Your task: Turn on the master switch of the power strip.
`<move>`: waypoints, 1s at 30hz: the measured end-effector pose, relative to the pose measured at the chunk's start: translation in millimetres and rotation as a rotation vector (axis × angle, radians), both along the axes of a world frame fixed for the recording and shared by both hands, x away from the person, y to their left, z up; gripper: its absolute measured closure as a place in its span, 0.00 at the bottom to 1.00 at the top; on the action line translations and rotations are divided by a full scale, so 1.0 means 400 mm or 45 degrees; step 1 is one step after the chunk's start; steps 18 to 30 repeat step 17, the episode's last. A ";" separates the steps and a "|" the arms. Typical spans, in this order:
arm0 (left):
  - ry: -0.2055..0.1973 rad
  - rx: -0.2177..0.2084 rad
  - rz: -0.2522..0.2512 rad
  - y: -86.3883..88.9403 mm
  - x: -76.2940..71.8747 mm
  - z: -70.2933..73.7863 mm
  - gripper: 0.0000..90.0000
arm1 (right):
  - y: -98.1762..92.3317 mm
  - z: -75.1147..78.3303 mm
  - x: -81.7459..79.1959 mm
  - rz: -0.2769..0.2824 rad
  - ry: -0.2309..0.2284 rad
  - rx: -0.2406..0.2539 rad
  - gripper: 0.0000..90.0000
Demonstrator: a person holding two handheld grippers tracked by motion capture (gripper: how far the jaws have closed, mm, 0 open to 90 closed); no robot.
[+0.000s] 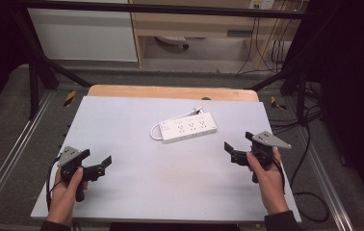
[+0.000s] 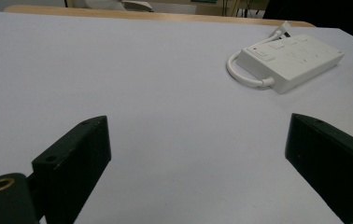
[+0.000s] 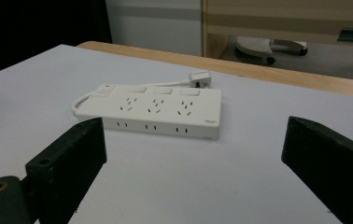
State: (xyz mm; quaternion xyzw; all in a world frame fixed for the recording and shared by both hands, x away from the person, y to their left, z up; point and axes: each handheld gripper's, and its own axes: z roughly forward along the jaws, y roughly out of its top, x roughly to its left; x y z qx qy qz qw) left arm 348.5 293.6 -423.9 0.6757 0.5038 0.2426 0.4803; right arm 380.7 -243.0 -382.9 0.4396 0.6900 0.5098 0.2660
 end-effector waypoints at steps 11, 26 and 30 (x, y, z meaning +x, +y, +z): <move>-0.007 0.002 -0.004 0.002 -0.005 0.002 0.08 | -0.078 -0.084 -0.065 -0.092 0.081 -0.007 0.06; -0.009 0.009 -0.014 -0.002 -0.004 0.001 0.08 | -0.092 -0.129 -0.077 -0.143 0.196 -0.058 0.06; -0.009 0.009 -0.014 -0.002 -0.004 0.001 0.08 | -0.092 -0.129 -0.077 -0.143 0.196 -0.058 0.06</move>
